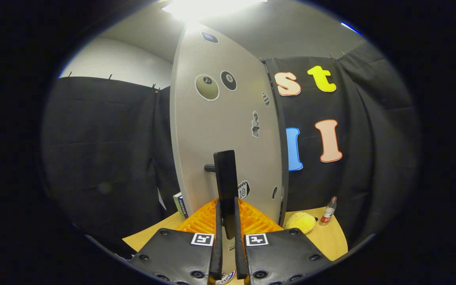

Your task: Open the shoe cabinet door, grab the shoes and put them into the shoe cabinet, then close the shoe cabinet door.

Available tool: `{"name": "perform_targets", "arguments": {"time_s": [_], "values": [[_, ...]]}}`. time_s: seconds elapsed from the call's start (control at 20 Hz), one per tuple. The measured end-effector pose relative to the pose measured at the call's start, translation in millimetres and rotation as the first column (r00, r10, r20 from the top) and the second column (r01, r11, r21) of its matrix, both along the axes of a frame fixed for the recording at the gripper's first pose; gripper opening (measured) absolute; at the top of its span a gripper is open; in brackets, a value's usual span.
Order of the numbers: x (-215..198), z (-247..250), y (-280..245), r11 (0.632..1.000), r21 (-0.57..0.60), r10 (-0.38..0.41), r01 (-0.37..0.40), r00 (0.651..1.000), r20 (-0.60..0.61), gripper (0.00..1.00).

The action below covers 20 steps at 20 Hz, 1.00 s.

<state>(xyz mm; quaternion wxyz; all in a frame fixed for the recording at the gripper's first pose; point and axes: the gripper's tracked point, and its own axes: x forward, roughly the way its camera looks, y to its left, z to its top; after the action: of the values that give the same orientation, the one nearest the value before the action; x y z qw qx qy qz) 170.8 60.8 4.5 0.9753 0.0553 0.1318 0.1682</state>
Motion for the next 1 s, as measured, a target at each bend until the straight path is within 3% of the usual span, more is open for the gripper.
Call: {"name": "perform_targets", "arguments": {"time_s": [0.4,0.7,0.95,1.0], "values": [[-4,1,-47,0.986,-0.061,-0.157,0.157,0.988,0.003,0.14],[-20,18,-119,0.919,-0.148,-0.360,0.366,0.931,0.067,0.12],[-36,38,-113,0.923,-0.069,-0.369,0.378,0.923,0.110,0.08],[-40,40,-104,0.928,-0.054,-0.360,0.368,0.926,0.117,0.14]]}}
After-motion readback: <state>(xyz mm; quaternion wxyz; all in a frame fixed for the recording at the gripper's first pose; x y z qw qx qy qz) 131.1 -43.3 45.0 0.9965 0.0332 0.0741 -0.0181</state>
